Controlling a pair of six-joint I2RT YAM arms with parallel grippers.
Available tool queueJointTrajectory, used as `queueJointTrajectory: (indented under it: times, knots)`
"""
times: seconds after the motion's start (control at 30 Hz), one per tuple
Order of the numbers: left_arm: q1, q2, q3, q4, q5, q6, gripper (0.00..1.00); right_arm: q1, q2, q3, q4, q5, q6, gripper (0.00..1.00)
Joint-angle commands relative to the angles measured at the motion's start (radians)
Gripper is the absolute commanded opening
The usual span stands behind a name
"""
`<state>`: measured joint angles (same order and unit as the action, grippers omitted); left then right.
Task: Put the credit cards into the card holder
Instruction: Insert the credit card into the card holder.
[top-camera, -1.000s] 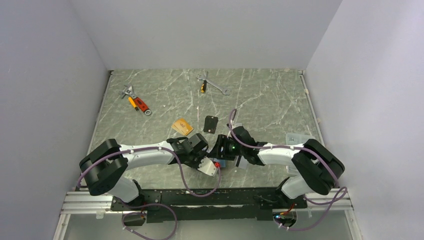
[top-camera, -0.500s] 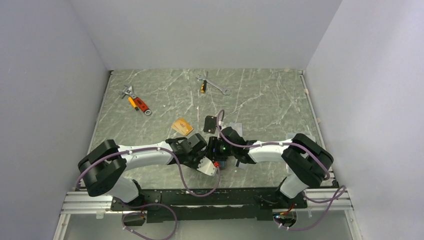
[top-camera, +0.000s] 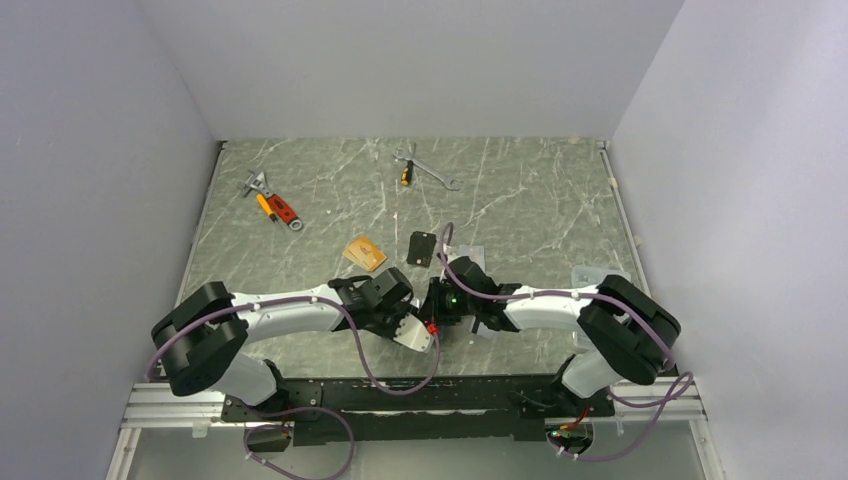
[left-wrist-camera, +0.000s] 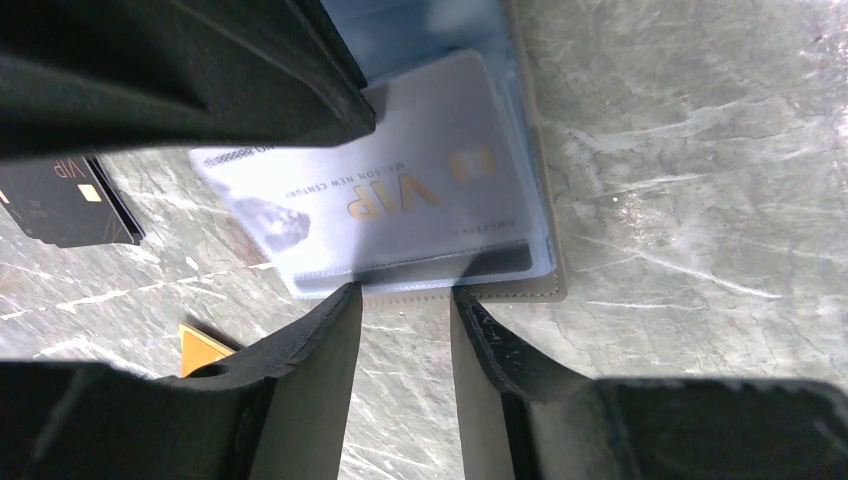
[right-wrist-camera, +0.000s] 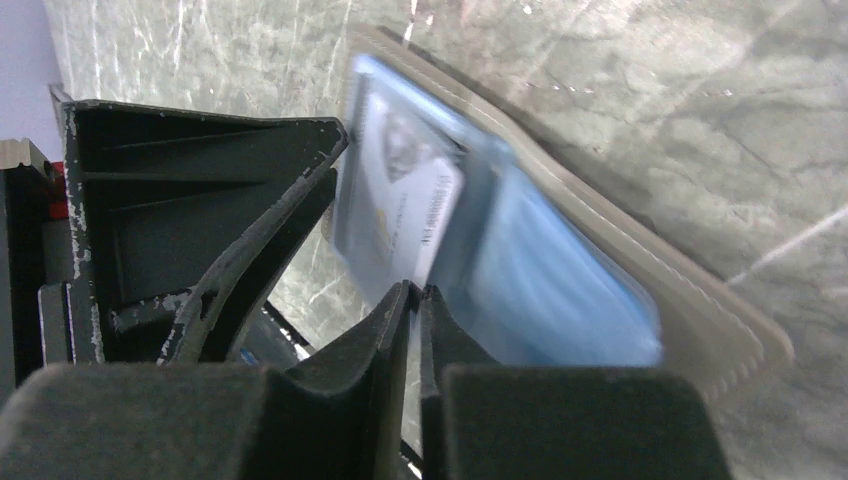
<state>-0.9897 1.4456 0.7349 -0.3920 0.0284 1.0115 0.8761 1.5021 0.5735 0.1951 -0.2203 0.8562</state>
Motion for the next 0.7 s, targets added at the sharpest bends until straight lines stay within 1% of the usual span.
queueJointTrajectory:
  times: [0.0, 0.07, 0.27, 0.3, 0.37, 0.47, 0.5, 0.57, 0.67]
  knots:
    - [-0.006, -0.031, -0.010, 0.044, 0.023, 0.001, 0.44, -0.019, -0.031, -0.016, 0.036, -0.032, -0.003, 0.08]
    - [-0.006, -0.030, -0.007, 0.042, 0.020, -0.001, 0.44, -0.021, -0.012, -0.008, 0.039, -0.044, -0.002, 0.11]
    - [-0.006, -0.031, -0.007, 0.035, 0.021, -0.002, 0.44, -0.048, -0.014, -0.034, 0.071, -0.066, 0.010, 0.16]
    - [-0.006, -0.031, -0.008, 0.035, 0.021, -0.001, 0.43, -0.051, -0.017, -0.038, 0.072, -0.069, 0.009, 0.19]
    - [-0.006, -0.035, -0.011, 0.037, 0.021, 0.000, 0.43, -0.055, -0.010, -0.043, 0.083, -0.092, 0.007, 0.28]
    - [-0.006, -0.040, -0.011, 0.038, 0.024, -0.002, 0.43, -0.054, 0.026, -0.042, 0.113, -0.110, 0.022, 0.32]
    - [-0.006, -0.040, -0.011, 0.038, 0.023, -0.006, 0.43, -0.052, 0.028, -0.042, 0.120, -0.112, 0.029, 0.32]
    - [-0.006, -0.042, -0.013, 0.039, 0.024, -0.007, 0.43, -0.052, 0.009, -0.045, 0.103, -0.093, 0.033, 0.26]
    - [-0.006, -0.048, -0.025, 0.044, 0.020, 0.002, 0.43, -0.055, -0.048, -0.067, 0.077, -0.050, 0.031, 0.06]
